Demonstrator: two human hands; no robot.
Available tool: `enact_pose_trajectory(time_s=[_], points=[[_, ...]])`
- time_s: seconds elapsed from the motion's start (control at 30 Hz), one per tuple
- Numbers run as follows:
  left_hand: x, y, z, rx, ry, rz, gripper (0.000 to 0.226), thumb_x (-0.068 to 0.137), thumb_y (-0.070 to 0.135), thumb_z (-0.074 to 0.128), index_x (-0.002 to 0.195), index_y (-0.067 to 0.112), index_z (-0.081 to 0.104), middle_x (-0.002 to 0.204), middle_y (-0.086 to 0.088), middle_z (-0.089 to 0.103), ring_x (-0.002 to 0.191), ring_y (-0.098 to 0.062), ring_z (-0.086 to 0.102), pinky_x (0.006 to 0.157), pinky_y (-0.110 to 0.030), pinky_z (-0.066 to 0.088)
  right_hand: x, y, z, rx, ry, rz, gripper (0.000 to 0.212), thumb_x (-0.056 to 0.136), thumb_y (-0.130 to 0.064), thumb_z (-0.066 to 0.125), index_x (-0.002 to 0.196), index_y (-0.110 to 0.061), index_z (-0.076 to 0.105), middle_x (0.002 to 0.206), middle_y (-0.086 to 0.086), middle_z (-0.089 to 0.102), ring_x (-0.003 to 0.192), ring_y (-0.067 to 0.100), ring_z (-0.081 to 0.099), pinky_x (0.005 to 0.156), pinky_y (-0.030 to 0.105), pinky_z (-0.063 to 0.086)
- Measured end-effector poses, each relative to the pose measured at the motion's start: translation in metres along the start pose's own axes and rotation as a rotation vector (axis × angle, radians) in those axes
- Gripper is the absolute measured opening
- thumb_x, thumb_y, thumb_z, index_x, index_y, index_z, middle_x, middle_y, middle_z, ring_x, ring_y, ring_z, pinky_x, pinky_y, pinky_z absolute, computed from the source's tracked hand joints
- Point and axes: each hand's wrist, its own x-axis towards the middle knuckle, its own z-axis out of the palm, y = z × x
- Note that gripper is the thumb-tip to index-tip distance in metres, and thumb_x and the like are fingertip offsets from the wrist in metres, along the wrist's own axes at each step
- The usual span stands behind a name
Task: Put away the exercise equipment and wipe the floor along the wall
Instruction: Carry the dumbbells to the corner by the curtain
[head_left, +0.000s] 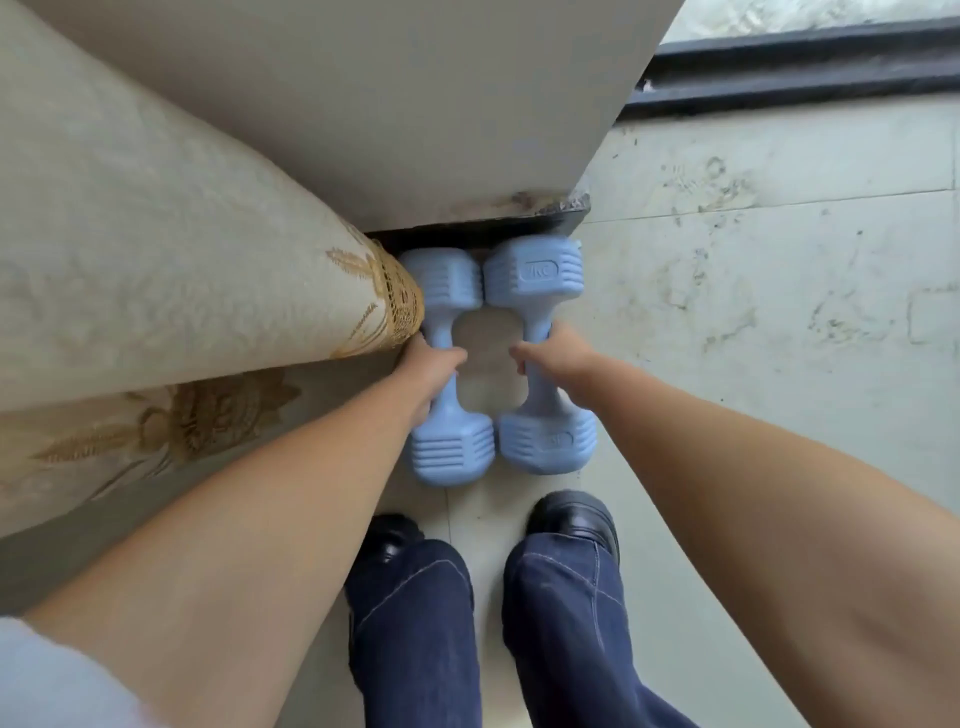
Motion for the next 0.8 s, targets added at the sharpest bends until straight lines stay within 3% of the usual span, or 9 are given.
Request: enact_pose_trajectory(time_s=[0.07,0.13,0.2,0.4,0.57,0.7,0.8], points=[[-0.019,0.004,-0.008,0.109,-0.025,0.001,0.064,0.088,0.010,0.058,0.144,0.011,0.027,0.133,-0.014,0.047,0.118,-0.031,0.050,0.102,-0.040,0.042,-0.019,-0.001,-0.002,-0.109,-0.009,0.024,0.027,0.087,-0.015,0.059,0.110,0.000,0.053,0.100,0.016,0.058,0.092,0.027,0.055,0.083,0.039,0.046],[-0.049,0.006,-0.013,0.253,0.001,0.034,0.062,0.088,0.010,0.056,0.144,0.012,0.029,0.138,-0.013,0.045,0.123,-0.031,0.047,0.103,-0.037,0.040,-0.047,-0.002,-0.003,-0.199,0.048,0.033,0.049,0.090,-0.017,0.056,0.133,-0.001,0.040,0.125,0.018,0.053,0.112,0.032,0.053,0.096,0.040,0.041],[-0.086,0.006,-0.015,0.379,0.023,0.060,0.055,0.088,0.011,0.056,0.139,0.013,0.036,0.134,-0.014,0.050,0.120,-0.031,0.050,0.099,-0.035,0.041,-0.080,-0.003,-0.004,-0.249,0.136,0.006,0.056,0.092,-0.017,0.052,0.142,-0.003,0.030,0.140,0.020,0.044,0.127,0.035,0.045,0.103,0.039,0.035],[-0.230,0.022,-0.026,0.704,-0.065,0.215,0.047,0.093,0.017,0.048,0.139,0.012,0.039,0.136,-0.016,0.047,0.123,-0.034,0.047,0.098,-0.035,0.039,-0.222,-0.009,-0.014,-0.585,0.248,-0.123,0.049,0.099,-0.032,0.037,0.145,-0.018,0.028,0.144,0.009,0.037,0.128,0.030,0.040,0.103,0.045,0.034],[-0.370,0.054,-0.077,1.194,0.055,0.526,0.047,0.093,0.021,0.045,0.139,0.017,0.036,0.137,-0.010,0.044,0.128,-0.029,0.038,0.102,-0.040,0.032,-0.368,-0.041,-0.036,-1.052,0.288,-0.278,0.051,0.102,-0.038,0.022,0.150,-0.023,0.014,0.156,0.004,0.017,0.145,0.021,0.012,0.114,0.051,0.009],[-0.459,0.075,-0.122,1.223,0.137,0.627,0.048,0.094,0.027,0.045,0.140,0.019,0.033,0.136,-0.008,0.042,0.130,-0.026,0.035,0.107,-0.042,0.028,-0.469,-0.075,-0.044,-1.144,0.244,-0.316,0.054,0.102,-0.042,0.013,0.152,-0.027,0.000,0.161,0.001,-0.004,0.147,0.019,-0.007,0.116,0.054,-0.005],[-0.517,0.091,-0.152,1.212,0.135,0.654,0.051,0.094,0.031,0.044,0.142,0.018,0.031,0.137,-0.009,0.041,0.131,-0.027,0.033,0.109,-0.044,0.026,-0.533,-0.103,-0.045,-1.130,0.267,-0.331,0.054,0.102,-0.043,0.012,0.152,-0.027,-0.001,0.161,0.001,-0.005,0.147,0.020,-0.008,0.116,0.054,-0.005]])
